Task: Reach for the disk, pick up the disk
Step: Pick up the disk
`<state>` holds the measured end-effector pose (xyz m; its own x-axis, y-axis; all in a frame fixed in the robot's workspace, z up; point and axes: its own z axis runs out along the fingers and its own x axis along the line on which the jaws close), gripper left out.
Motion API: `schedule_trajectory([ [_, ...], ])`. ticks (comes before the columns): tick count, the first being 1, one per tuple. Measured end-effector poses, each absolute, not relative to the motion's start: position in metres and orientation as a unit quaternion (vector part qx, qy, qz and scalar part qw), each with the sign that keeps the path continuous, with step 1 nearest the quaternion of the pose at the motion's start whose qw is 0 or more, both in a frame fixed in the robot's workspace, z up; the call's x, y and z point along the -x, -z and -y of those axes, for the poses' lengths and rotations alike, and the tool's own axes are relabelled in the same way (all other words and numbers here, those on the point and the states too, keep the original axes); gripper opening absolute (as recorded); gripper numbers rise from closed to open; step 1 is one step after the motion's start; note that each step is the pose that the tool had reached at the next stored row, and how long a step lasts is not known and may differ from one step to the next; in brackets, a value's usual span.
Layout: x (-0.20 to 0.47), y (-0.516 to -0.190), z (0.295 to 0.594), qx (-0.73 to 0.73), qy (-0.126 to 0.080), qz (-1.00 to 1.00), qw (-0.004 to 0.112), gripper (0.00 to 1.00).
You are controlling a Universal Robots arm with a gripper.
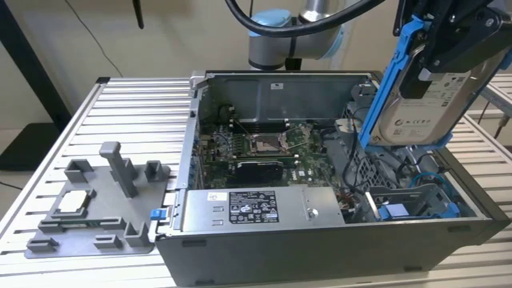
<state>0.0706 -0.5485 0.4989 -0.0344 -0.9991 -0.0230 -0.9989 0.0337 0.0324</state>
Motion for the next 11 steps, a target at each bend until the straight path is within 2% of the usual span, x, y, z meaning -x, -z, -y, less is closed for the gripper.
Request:
schedule_trajectory([
  [11, -0.073, -0.484, 0.55, -0.695, 0.02, 0.719, 0.003, 0.0],
])
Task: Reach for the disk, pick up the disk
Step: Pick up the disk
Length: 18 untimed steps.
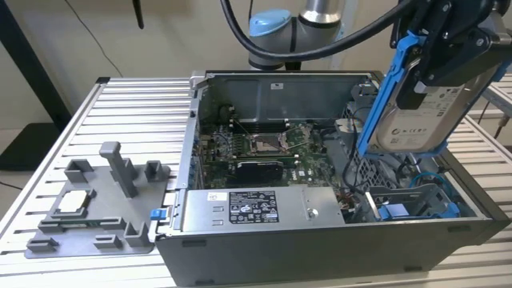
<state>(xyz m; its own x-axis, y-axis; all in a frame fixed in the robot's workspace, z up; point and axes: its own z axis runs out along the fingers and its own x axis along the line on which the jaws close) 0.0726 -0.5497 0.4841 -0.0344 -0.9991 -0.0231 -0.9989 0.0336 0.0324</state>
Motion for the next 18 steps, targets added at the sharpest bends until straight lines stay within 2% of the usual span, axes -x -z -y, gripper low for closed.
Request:
schedule_trajectory([
  [18, -0.088, -0.469, 0.556, -0.695, 0.02, 0.719, 0.003, 0.0],
])
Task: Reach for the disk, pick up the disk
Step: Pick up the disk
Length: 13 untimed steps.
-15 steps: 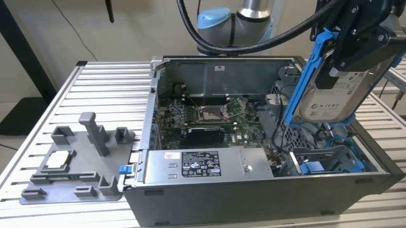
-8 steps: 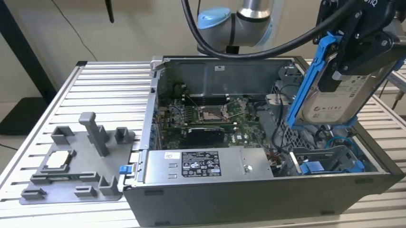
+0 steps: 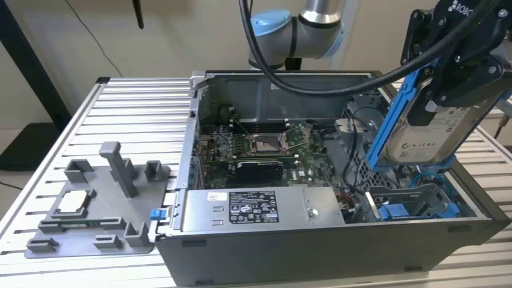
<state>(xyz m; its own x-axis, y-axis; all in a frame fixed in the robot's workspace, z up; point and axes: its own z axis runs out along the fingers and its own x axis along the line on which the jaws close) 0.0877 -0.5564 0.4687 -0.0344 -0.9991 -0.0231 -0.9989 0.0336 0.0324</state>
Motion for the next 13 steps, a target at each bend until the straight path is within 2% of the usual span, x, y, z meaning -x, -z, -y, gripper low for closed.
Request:
schedule_trajectory([
  [13, -0.0933, -0.4637, 0.5587, -0.695, 0.02, 0.719, 0.003, 0.0],
])
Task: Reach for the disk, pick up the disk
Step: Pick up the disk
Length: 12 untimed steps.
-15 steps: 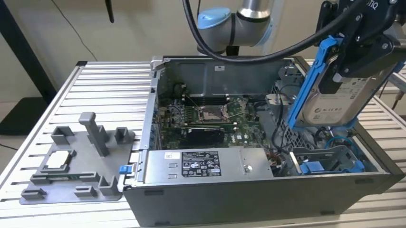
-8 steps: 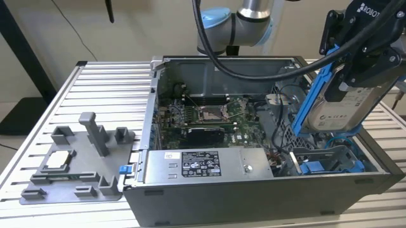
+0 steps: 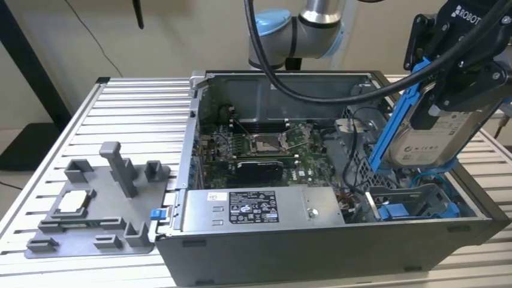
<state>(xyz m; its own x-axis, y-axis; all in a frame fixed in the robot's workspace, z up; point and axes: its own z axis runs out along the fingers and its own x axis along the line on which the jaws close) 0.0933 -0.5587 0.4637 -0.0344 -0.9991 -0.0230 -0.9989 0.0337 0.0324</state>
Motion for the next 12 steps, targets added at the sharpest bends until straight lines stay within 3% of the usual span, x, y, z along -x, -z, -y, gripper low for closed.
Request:
schedule_trajectory([
  [12, -0.0971, -0.4573, 0.5618, -0.695, 0.02, 0.719, 0.003, 0.0],
])
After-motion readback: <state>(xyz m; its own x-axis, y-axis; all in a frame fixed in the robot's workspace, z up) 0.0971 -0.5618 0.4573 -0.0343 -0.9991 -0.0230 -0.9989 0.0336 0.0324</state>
